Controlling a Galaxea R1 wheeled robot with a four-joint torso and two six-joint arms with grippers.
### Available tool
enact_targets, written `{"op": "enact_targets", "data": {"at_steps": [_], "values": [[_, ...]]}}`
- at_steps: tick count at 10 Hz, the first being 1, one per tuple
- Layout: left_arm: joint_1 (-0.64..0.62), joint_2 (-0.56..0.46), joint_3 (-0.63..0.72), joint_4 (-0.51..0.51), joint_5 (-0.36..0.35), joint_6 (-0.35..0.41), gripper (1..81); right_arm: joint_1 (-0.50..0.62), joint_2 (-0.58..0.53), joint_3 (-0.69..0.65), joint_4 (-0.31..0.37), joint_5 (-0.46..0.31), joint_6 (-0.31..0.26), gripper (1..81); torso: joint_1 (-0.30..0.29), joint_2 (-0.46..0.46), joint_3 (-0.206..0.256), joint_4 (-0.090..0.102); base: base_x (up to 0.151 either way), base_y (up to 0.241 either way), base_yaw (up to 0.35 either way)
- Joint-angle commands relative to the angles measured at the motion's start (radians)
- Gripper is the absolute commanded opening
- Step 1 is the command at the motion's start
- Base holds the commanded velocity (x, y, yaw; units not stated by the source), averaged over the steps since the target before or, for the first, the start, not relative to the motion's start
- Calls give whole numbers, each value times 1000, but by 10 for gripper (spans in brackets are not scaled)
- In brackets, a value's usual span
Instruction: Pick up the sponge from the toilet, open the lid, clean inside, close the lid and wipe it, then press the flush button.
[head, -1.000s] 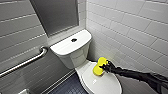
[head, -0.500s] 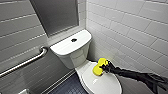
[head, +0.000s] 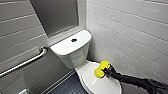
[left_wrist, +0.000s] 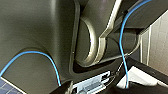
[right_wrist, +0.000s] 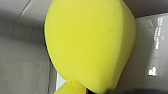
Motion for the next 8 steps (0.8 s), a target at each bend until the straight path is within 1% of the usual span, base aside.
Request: {"op": "enact_targets", "data": {"at_steps": [1,4,5,7,8], "values": [[39,-1,25,0,52,-2,811,-1,-138,158,11,4,29,10,0,0,0,0,0,0,0],[39,5,26,9,52,1,811,-99,-338,449,4,175,30,10,0,0,0,0,0,0,0],[39,6,28,11,50,1,811,-129,-388,510,3,205,30,10,0,0,0,0,0,0,0],[39,9,28,12,50,4,811,-209,-489,649,-2,292,26,10,0,0,0,0,0,0,0],[39,9,28,12,50,4,811,-263,-531,713,-3,359,21,10,0,0,0,0,0,0,0]]}}
